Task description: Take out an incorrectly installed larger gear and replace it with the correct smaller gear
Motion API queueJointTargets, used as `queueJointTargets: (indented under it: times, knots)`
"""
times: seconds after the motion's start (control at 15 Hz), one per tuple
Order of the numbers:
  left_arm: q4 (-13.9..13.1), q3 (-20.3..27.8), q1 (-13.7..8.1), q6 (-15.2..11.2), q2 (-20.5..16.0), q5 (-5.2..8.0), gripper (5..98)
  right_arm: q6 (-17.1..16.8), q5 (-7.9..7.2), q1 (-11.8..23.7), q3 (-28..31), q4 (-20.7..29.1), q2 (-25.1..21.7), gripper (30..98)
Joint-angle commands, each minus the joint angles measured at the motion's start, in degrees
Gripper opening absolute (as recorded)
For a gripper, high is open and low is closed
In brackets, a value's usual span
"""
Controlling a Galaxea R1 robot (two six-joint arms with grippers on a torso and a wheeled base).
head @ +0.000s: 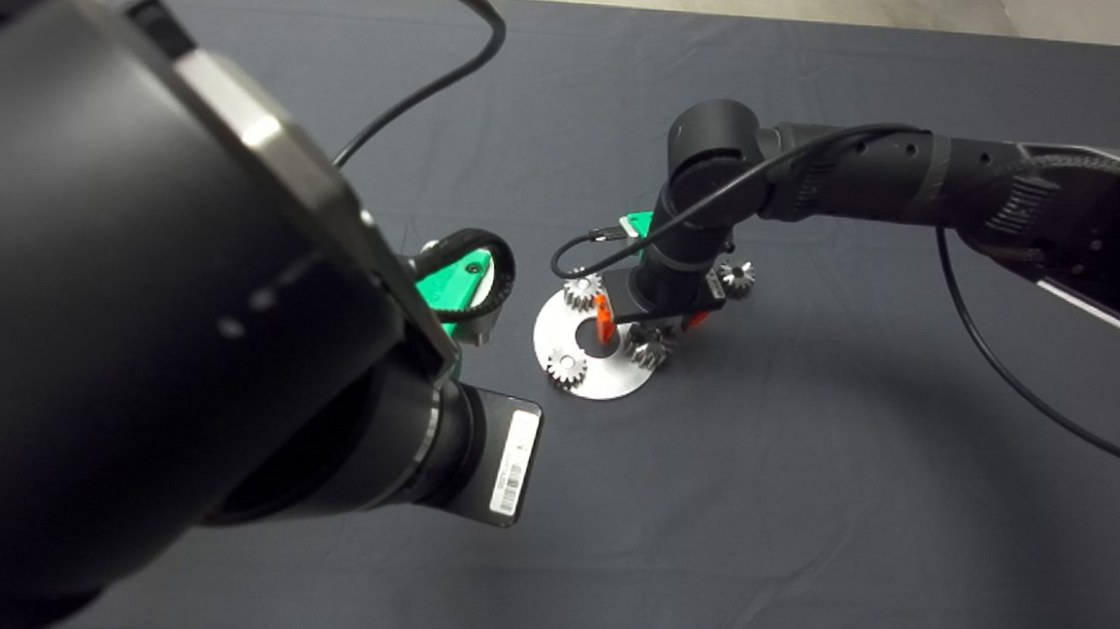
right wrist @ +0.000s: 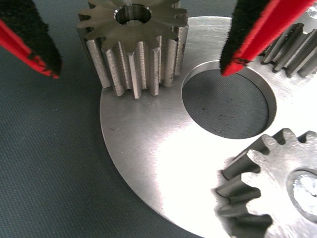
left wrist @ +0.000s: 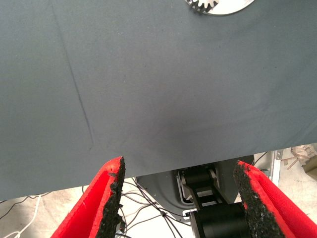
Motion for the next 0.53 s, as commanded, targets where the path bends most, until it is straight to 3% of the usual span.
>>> queueJointTargets:
  times: [0.0,0.47]
  knots:
    - [-0.34,-0.11,-1.09,0.04,0.40,3.98,54.6,-0.01,-5.31,0.75,-0.14,-1.61,0.74,81.5]
    - [-0.34,-0.90,-1.09,0.04,1.01,3.98,54.6,0.26,-5.31,0.93,-0.05,-1.53,0.48,71.6]
